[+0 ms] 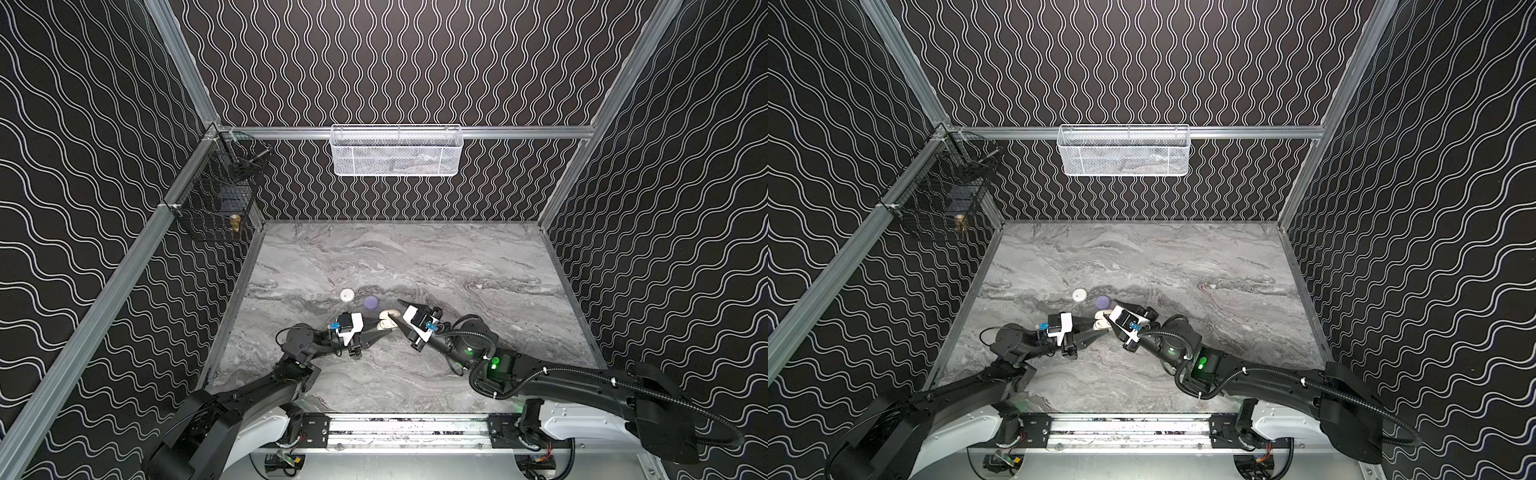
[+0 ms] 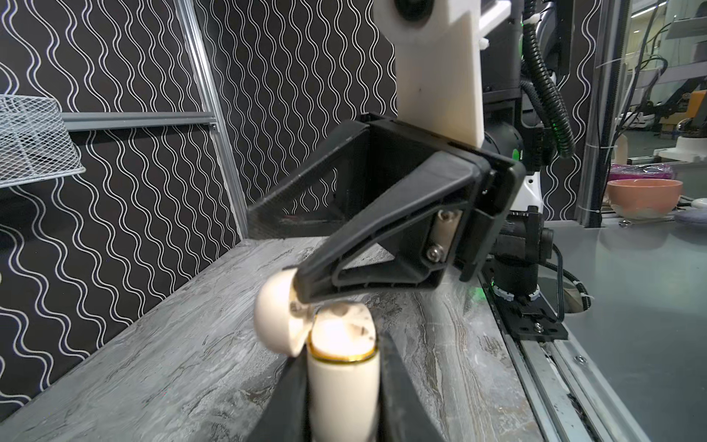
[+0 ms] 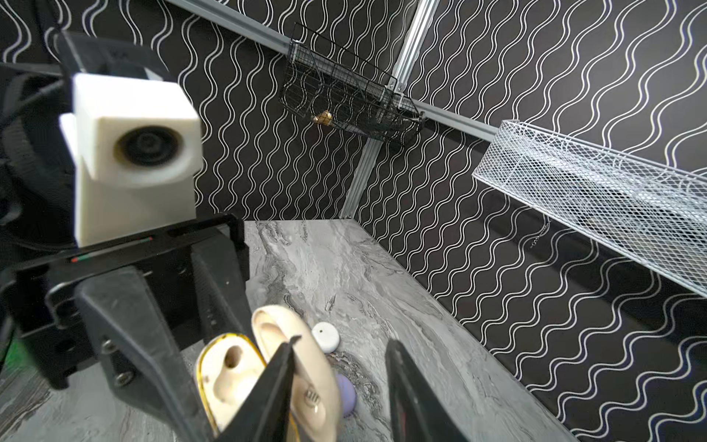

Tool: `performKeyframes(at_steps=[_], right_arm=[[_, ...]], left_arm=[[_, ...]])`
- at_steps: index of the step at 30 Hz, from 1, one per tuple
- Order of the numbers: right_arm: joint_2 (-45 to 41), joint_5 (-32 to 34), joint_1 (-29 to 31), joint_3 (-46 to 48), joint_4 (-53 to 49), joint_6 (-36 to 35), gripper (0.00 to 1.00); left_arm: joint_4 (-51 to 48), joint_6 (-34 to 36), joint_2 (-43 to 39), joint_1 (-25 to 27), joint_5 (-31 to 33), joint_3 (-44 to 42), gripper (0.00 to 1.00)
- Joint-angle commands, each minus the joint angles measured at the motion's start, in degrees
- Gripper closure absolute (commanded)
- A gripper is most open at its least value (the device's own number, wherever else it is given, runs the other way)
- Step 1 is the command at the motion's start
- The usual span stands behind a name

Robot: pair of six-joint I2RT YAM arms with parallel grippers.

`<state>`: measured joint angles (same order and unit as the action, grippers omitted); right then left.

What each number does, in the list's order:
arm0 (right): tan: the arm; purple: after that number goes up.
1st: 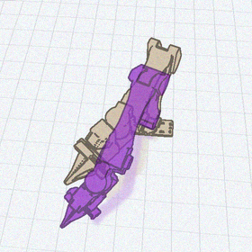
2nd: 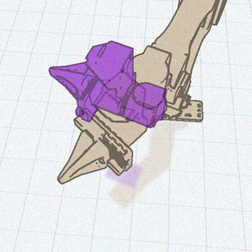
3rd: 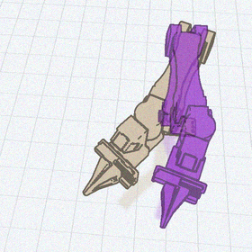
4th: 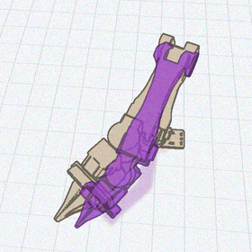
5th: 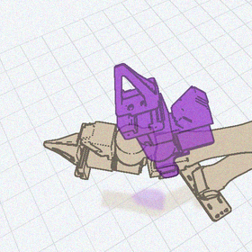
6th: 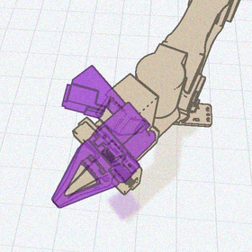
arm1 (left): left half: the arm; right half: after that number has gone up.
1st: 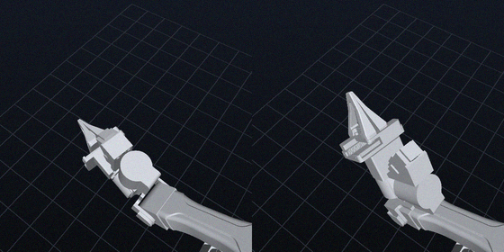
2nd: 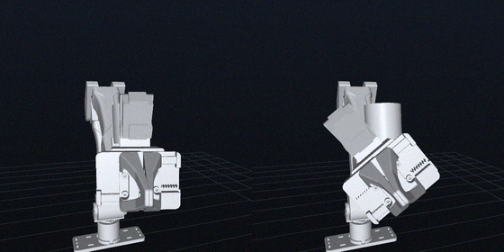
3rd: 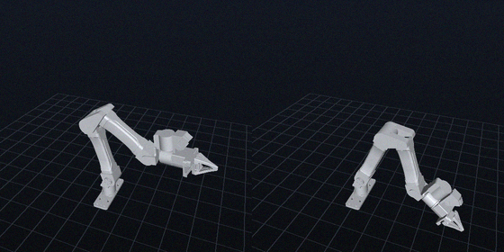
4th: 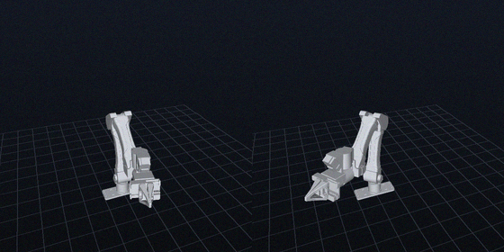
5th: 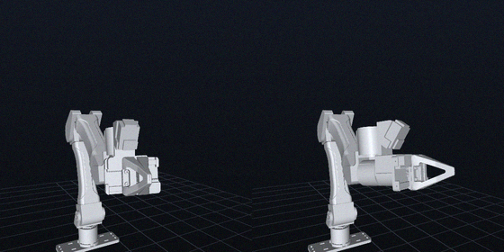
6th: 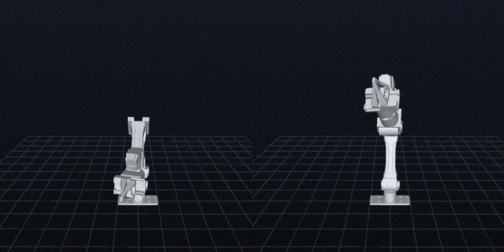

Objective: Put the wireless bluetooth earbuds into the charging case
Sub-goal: 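Release the lid and move the right gripper down over the two cream earbuds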

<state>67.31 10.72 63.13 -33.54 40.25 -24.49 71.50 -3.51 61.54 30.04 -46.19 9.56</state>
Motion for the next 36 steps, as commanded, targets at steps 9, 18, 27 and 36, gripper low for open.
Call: performKeyframes(at_steps=[9, 18, 27, 36], right_arm=[[-3.0, 11.2, -0.3, -8.4, -6.8, 20.5, 0.38], [-3.0, 32.8, -2.6, -7.5, -24.6, 51.6, 0.36], [10.8, 20.5, -4.9, -10.4, -40.4, 62.2, 0.35], [31.2, 14.6, -5.0, -28.1, -56.7, 56.4, 0.43]], left_arm=[[17.2, -10.7, 14.0, -6.4, 1.8, -0.7, 1.00], [17.1, -12.0, 12.4, -10.0, 8.9, -3.9, 1.00], [17.1, -12.6, 11.1, -13.8, 9.6, -5.4, 1.00], [12.9, -10.0, 5.9, -13.8, 8.5, -5.6, 1.00]])
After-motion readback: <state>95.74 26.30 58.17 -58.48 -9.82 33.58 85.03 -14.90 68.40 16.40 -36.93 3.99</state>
